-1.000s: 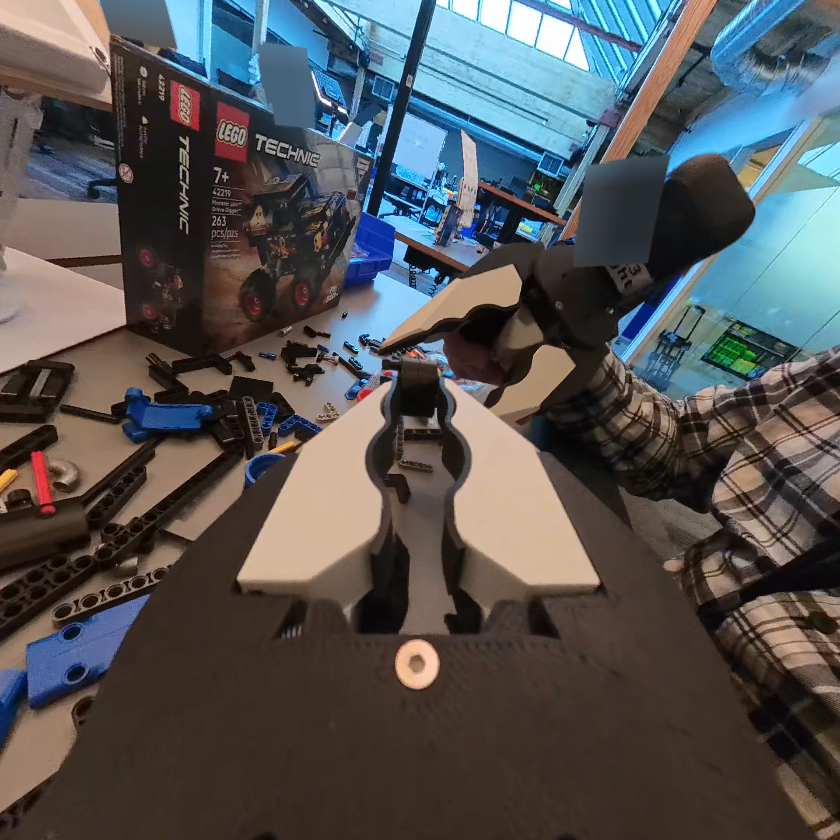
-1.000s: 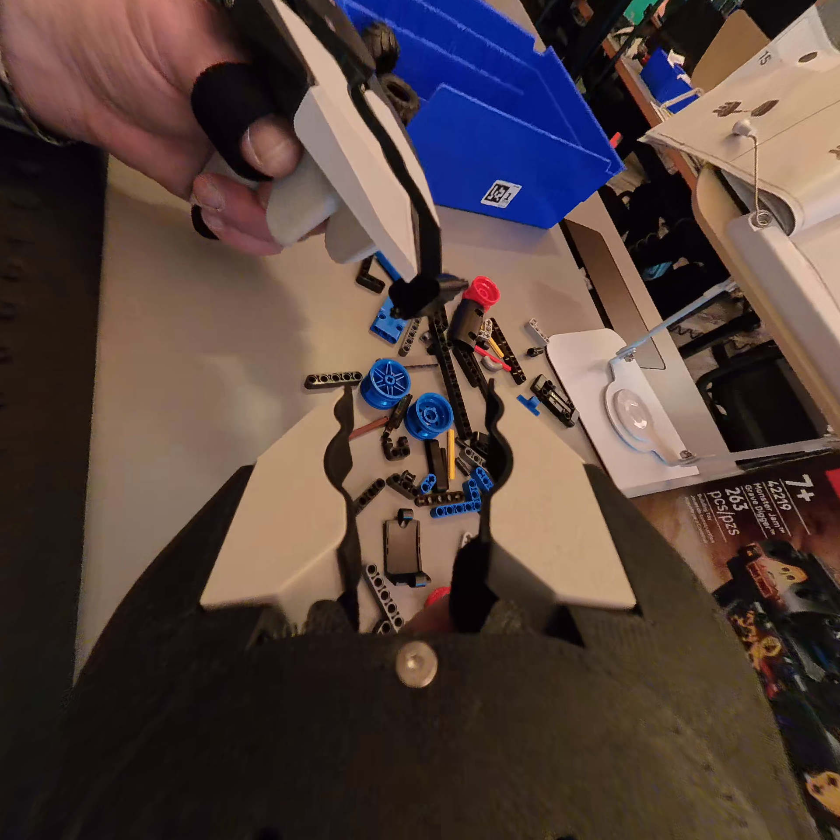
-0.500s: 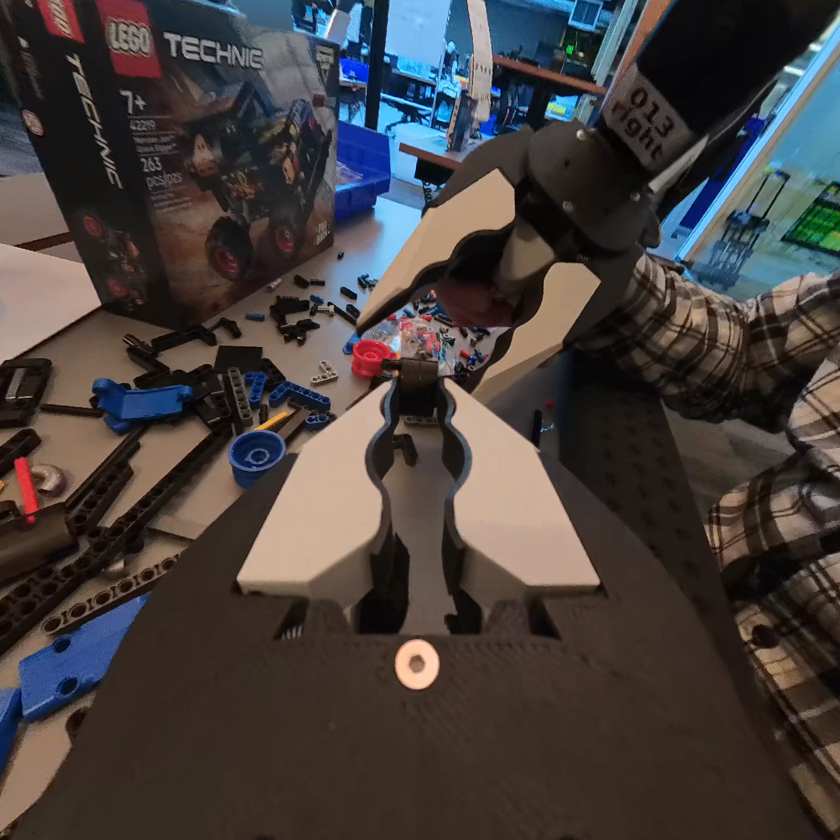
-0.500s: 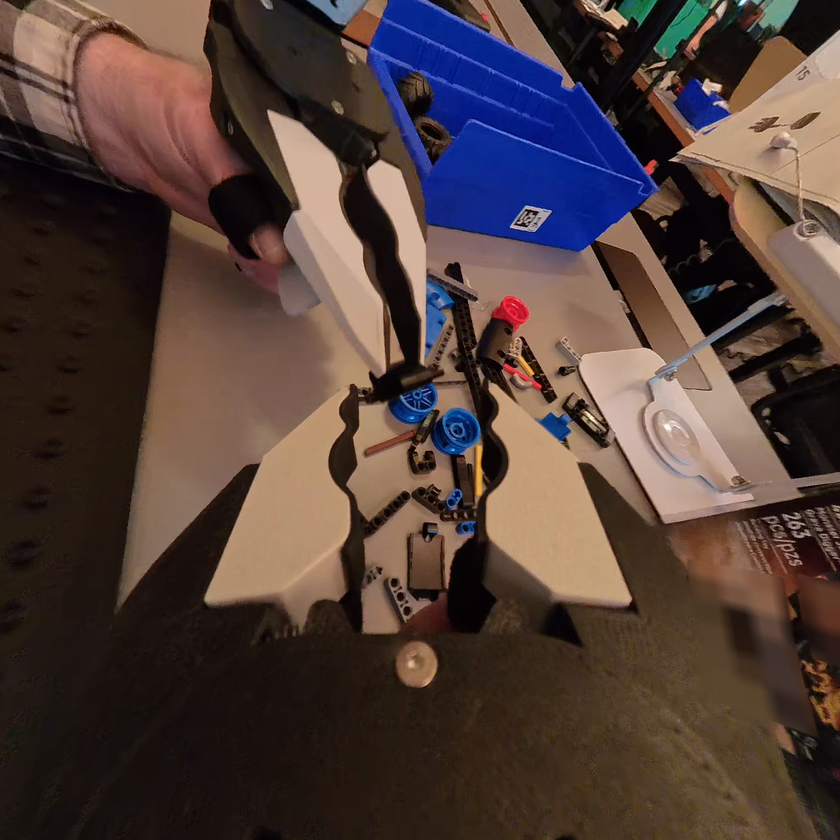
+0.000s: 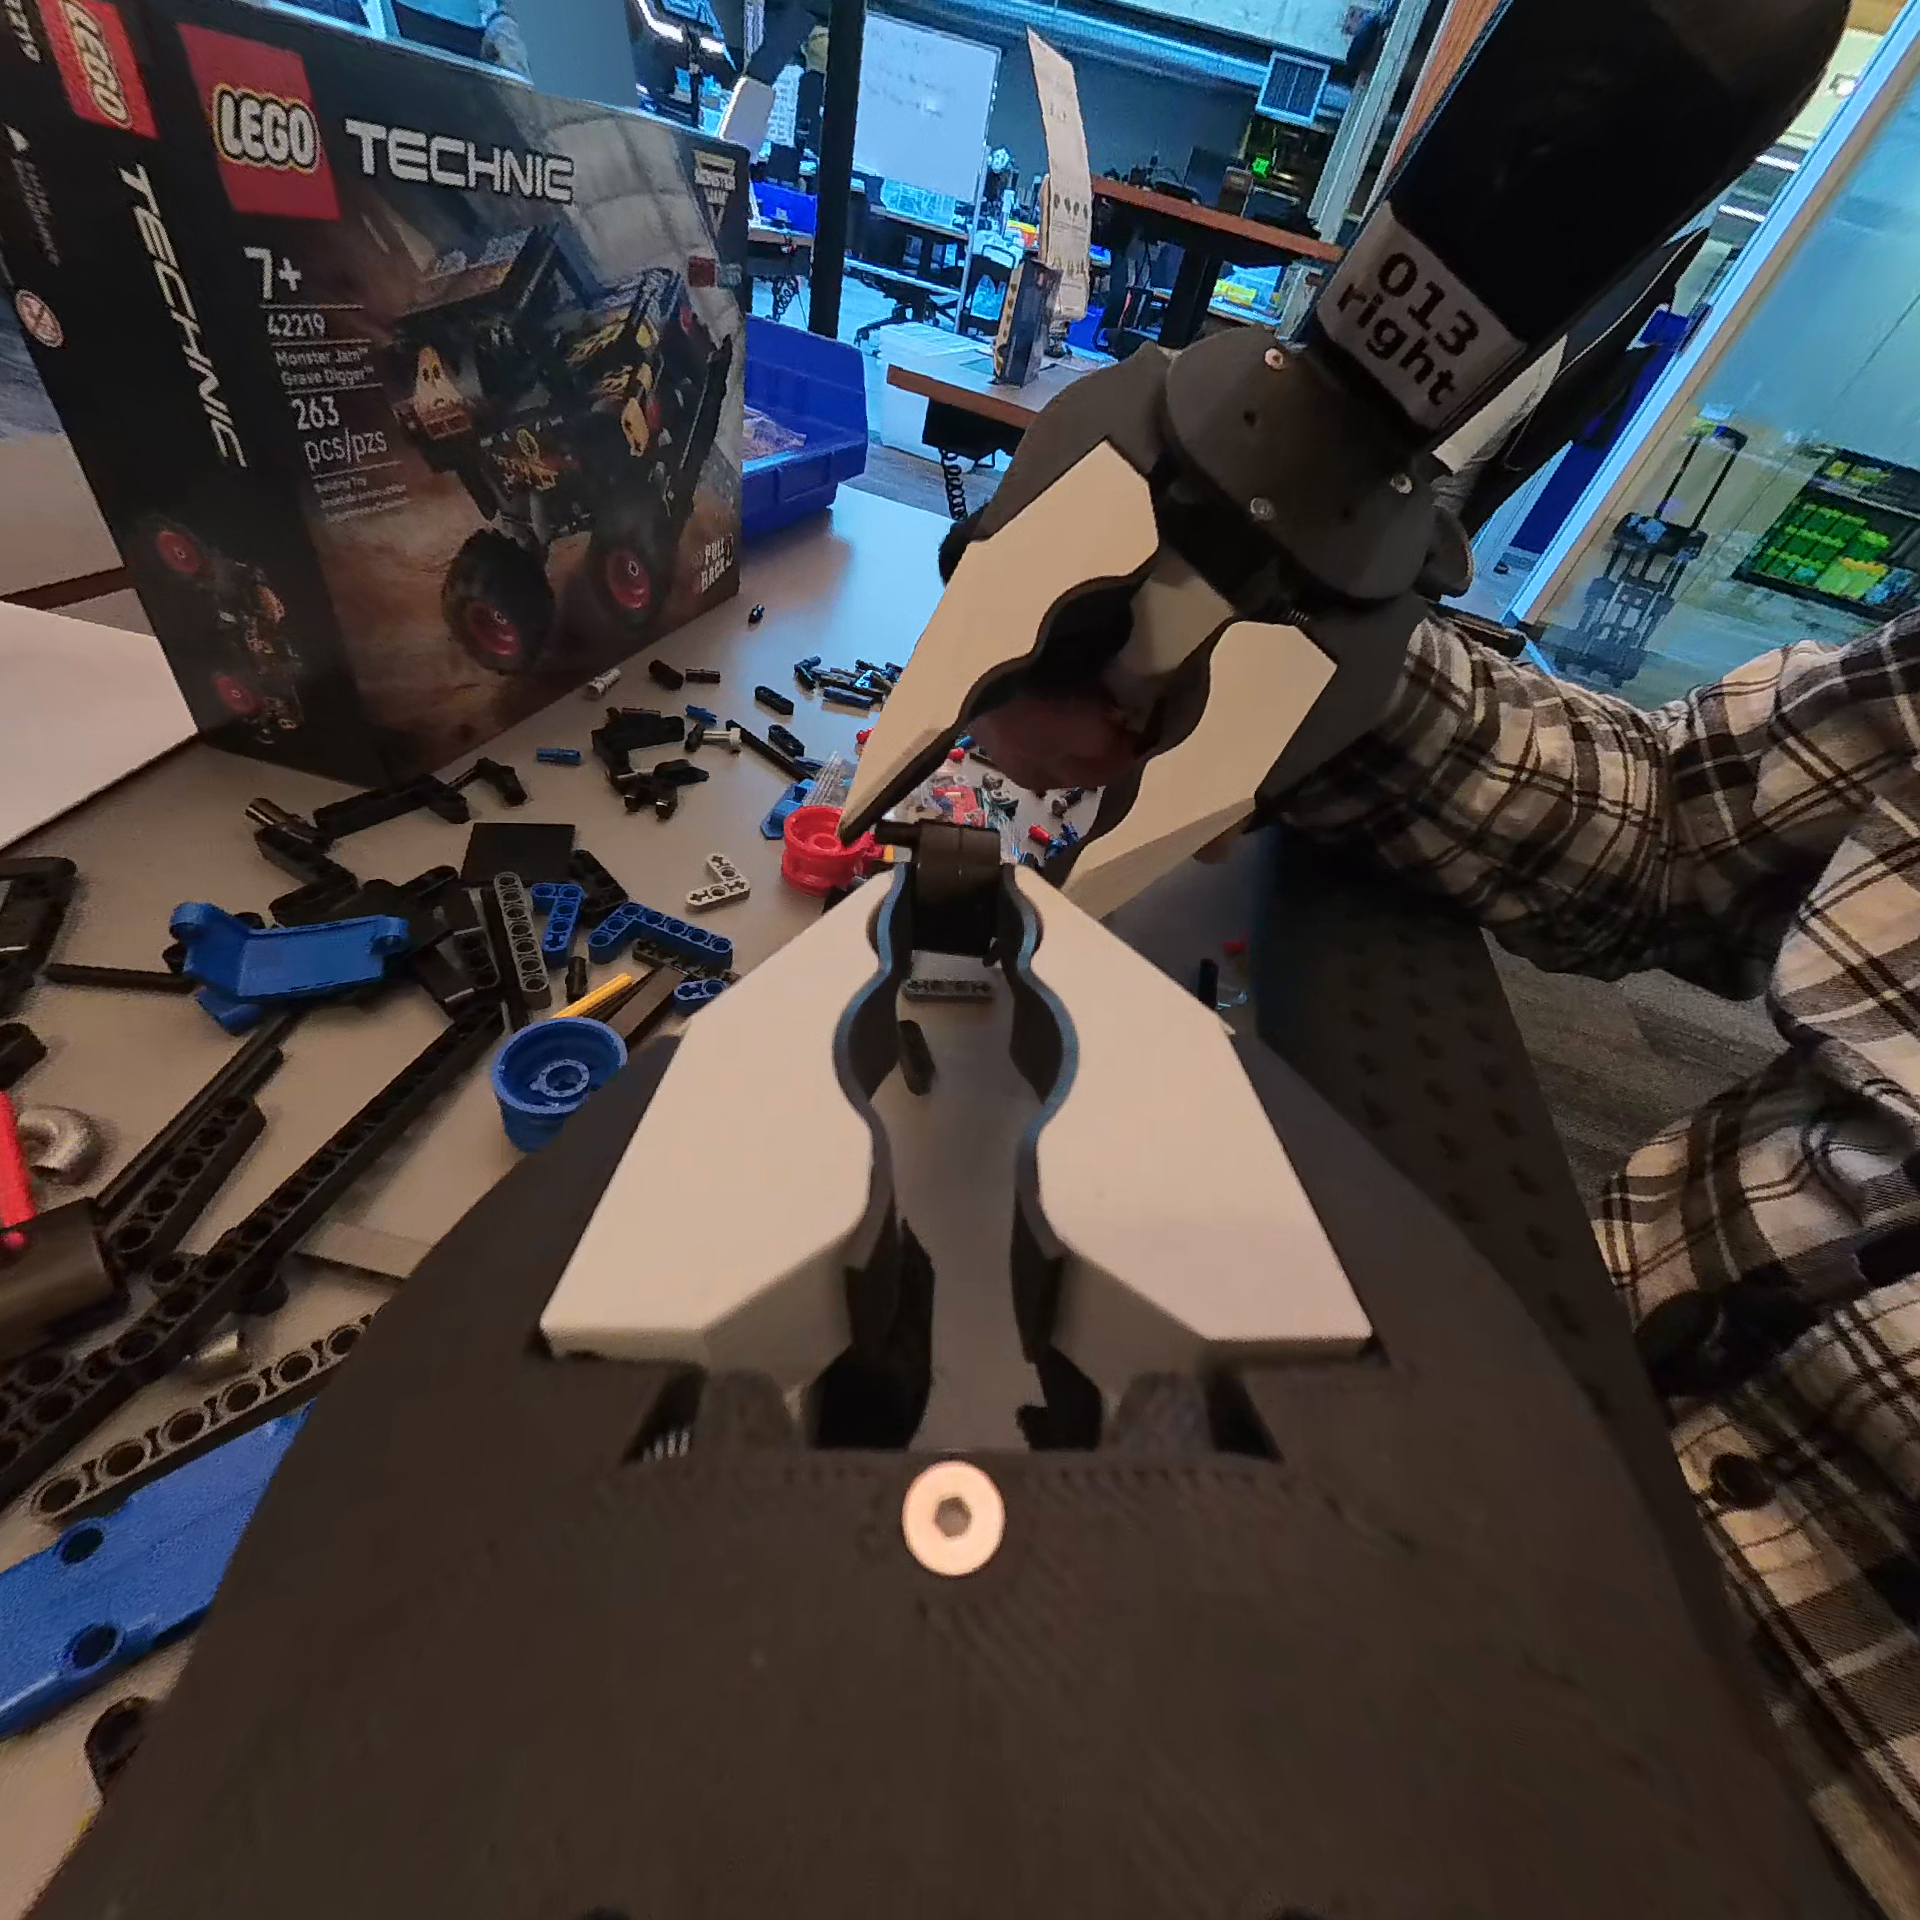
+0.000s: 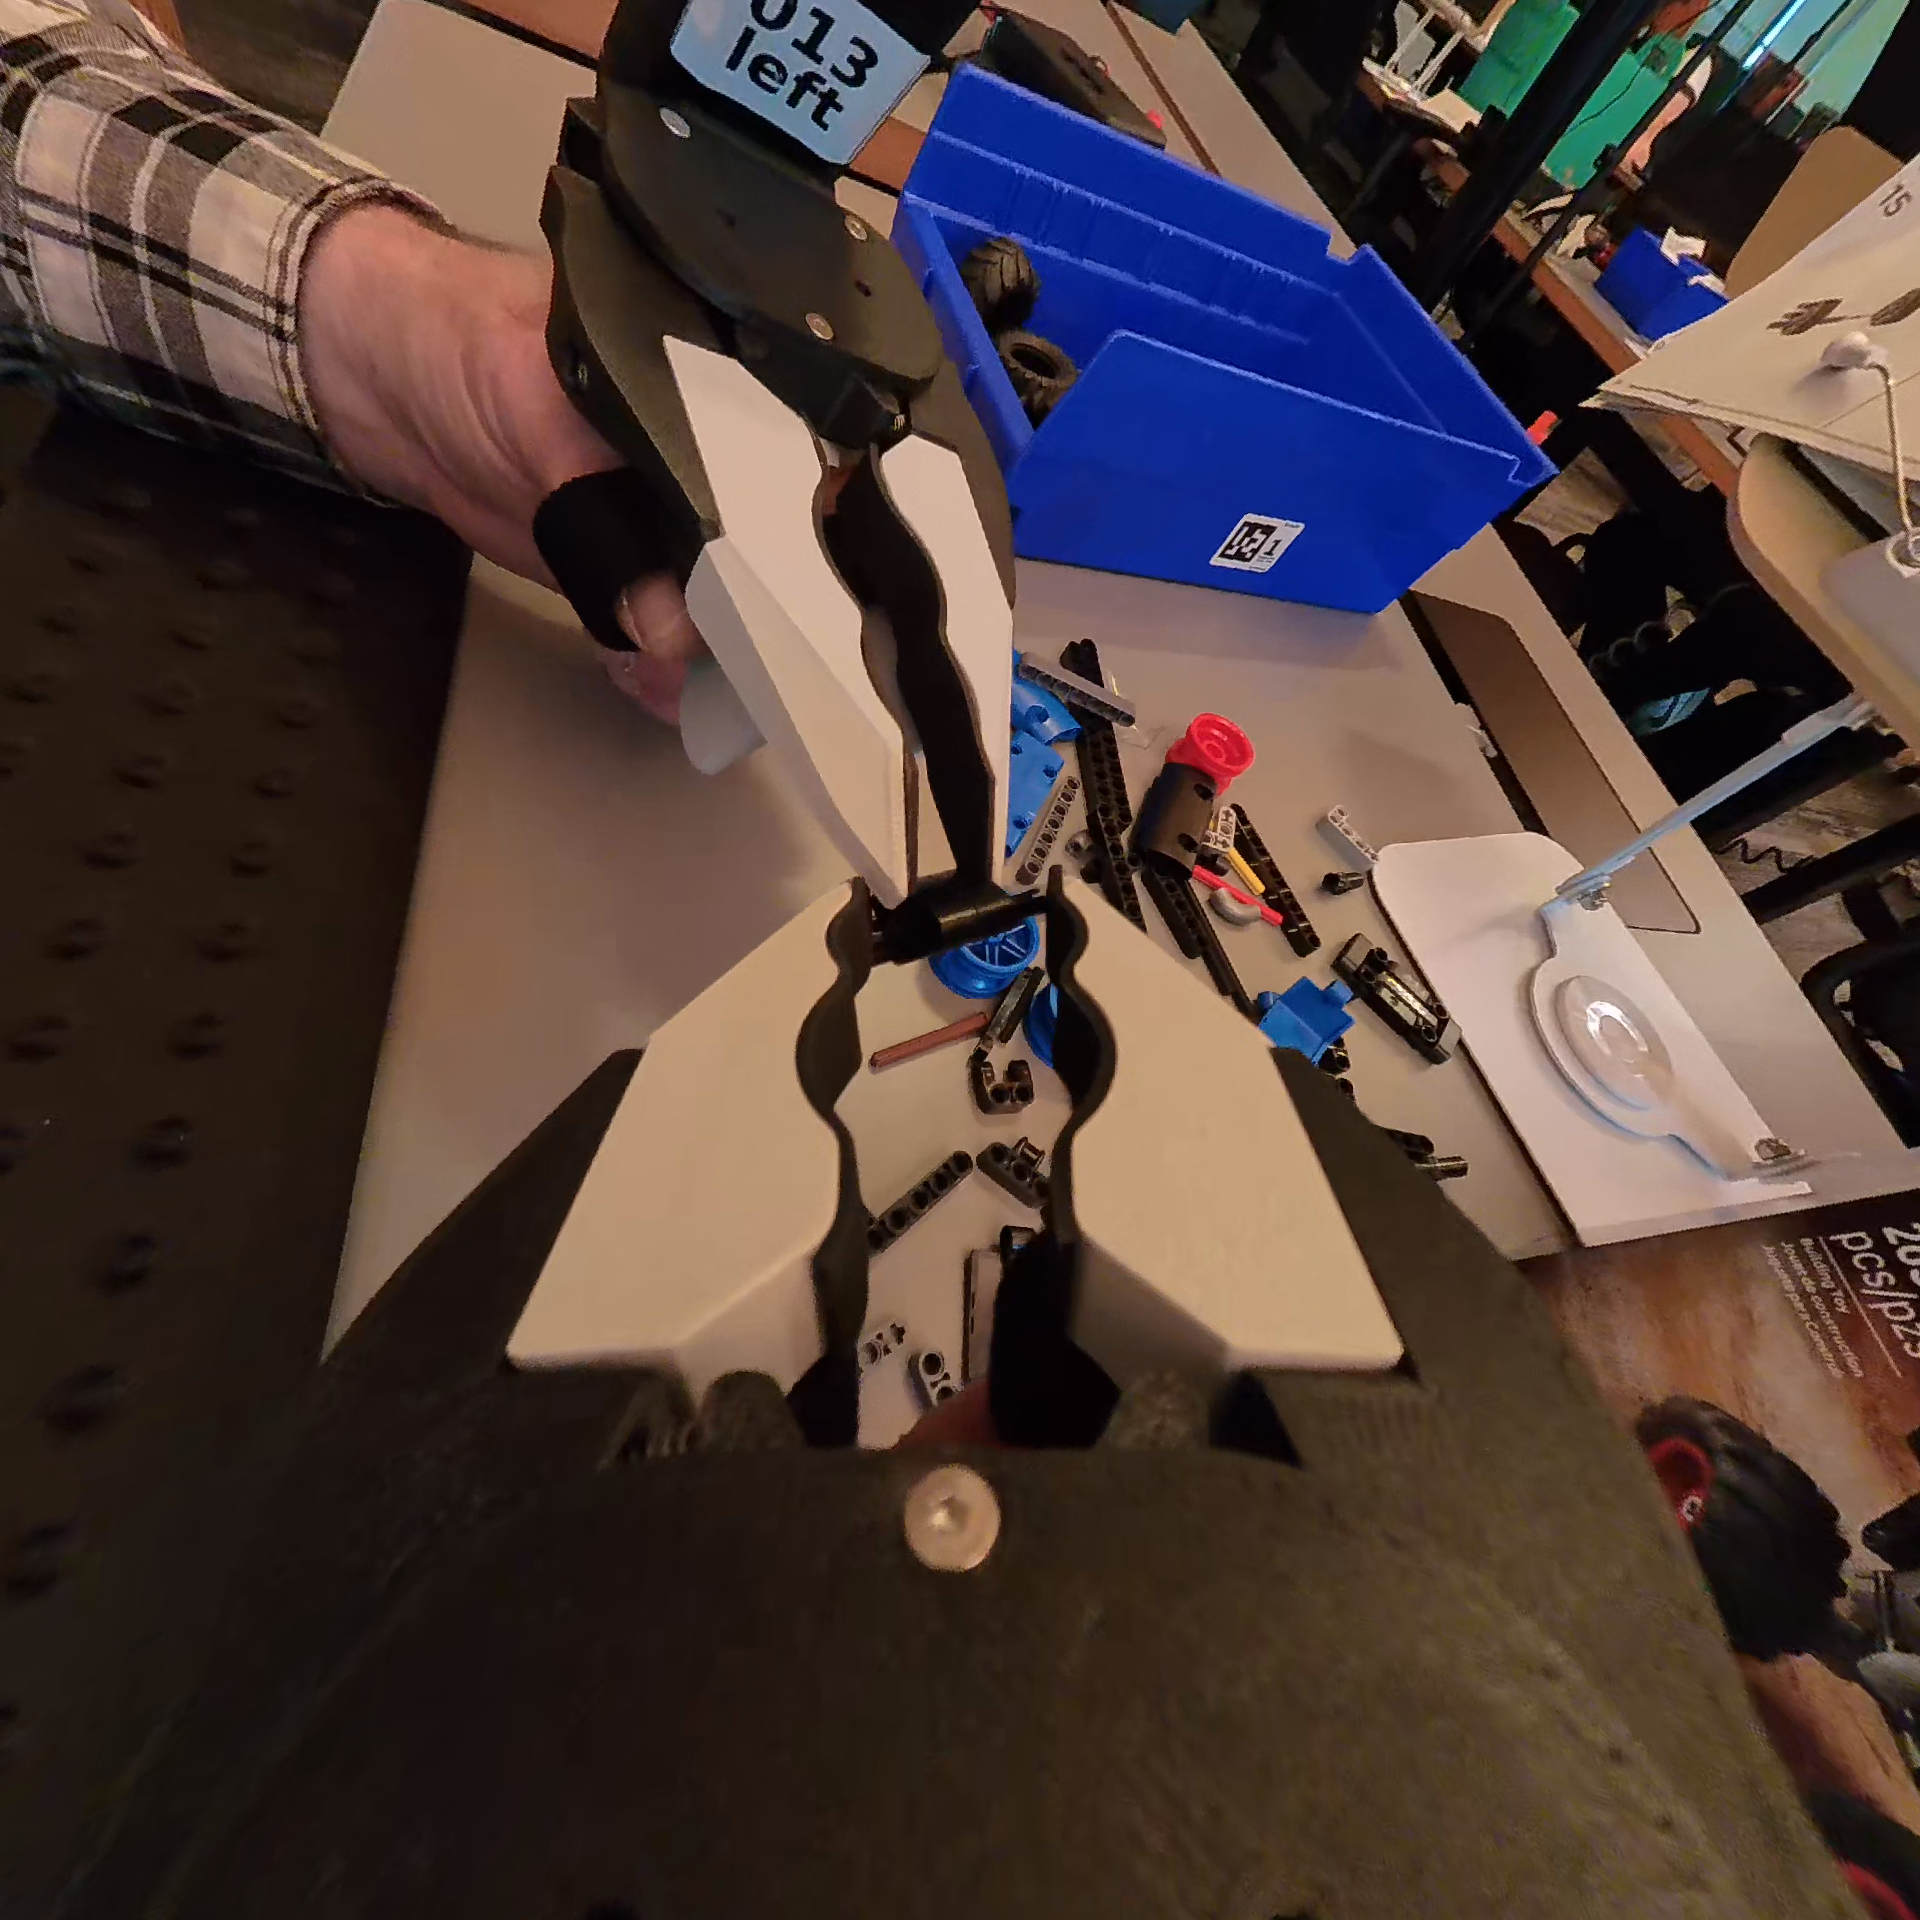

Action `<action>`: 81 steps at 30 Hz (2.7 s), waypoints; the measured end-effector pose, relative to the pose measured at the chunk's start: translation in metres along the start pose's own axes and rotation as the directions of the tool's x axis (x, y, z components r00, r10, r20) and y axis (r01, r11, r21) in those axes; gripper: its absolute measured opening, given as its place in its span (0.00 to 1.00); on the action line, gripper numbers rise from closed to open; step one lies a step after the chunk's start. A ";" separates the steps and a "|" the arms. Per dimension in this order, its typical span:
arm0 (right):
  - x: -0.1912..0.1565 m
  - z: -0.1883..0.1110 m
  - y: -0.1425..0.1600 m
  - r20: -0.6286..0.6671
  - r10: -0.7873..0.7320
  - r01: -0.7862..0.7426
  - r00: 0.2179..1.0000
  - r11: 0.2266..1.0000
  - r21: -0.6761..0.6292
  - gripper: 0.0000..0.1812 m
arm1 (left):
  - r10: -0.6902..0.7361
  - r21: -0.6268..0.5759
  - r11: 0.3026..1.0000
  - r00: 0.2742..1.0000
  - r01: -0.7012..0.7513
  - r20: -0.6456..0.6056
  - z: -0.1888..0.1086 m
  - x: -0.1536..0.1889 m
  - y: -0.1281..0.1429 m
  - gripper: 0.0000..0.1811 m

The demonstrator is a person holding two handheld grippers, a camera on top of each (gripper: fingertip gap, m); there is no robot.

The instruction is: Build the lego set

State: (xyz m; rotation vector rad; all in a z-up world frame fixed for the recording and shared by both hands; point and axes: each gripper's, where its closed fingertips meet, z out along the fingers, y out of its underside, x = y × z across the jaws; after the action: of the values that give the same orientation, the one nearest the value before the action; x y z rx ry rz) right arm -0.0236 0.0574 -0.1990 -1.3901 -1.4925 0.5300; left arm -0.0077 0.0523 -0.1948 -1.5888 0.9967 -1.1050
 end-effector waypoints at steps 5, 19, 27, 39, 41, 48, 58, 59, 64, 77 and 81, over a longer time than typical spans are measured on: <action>0.001 0.000 -0.001 -0.012 -0.015 0.015 1.000 1.000 0.003 0.17 | 0.013 0.000 1.000 1.000 -0.013 0.007 0.000 0.000 -0.001 0.08; 0.008 -0.003 -0.005 -0.039 0.019 -0.018 0.999 0.999 0.028 0.18 | -0.012 0.048 0.999 0.999 0.010 0.047 -0.006 -0.009 -0.009 0.08; 0.014 0.005 -0.007 -0.105 0.071 -0.069 0.992 0.997 0.017 0.15 | 0.081 0.044 0.995 0.985 -0.088 0.150 -0.006 -0.015 -0.012 0.07; 0.017 0.010 0.000 -0.146 0.061 -0.067 0.987 0.997 -0.035 0.20 | 0.125 0.065 0.988 0.975 -0.139 0.186 -0.010 -0.015 -0.019 0.07; 0.013 0.014 -0.001 -0.147 0.047 -0.054 0.988 0.998 -0.043 0.20 | 0.146 0.053 0.986 0.970 -0.159 0.197 -0.008 -0.013 -0.018 0.07; 0.019 0.012 -0.003 -0.166 0.098 -0.100 0.981 0.995 -0.003 0.10 | 0.167 0.062 0.981 0.963 -0.184 0.214 -0.008 -0.013 -0.022 0.08; 0.019 0.002 -0.012 -0.067 0.183 -0.175 0.981 0.979 0.108 0.09 | 0.170 0.117 0.973 0.960 -0.199 0.221 -0.017 -0.011 -0.033 0.12; 0.018 0.001 -0.013 -0.053 0.182 -0.175 0.982 0.978 0.116 0.09 | 0.162 0.125 0.973 0.961 -0.194 0.225 -0.019 -0.013 -0.035 0.13; 0.009 0.002 -0.014 -0.023 0.096 -0.093 0.995 0.989 0.113 0.09 | 0.097 0.114 0.986 0.979 -0.118 0.178 -0.017 -0.014 -0.029 0.12; 0.002 -0.009 -0.020 0.102 0.110 -0.130 0.989 0.968 0.216 0.09 | 0.014 0.147 0.989 0.999 -0.020 0.043 -0.025 -0.003 -0.034 0.15; -0.010 -0.010 -0.021 0.183 0.100 -0.140 0.978 0.965 0.224 0.09 | 0.048 0.124 0.991 0.999 -0.050 0.018 -0.019 0.005 -0.031 0.13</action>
State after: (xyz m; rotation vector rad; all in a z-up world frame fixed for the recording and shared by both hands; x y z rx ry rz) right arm -0.0270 0.0401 -0.1805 -1.2782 -1.4316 0.8933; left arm -0.0215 0.0507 -0.1608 -1.4632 0.9337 -1.0986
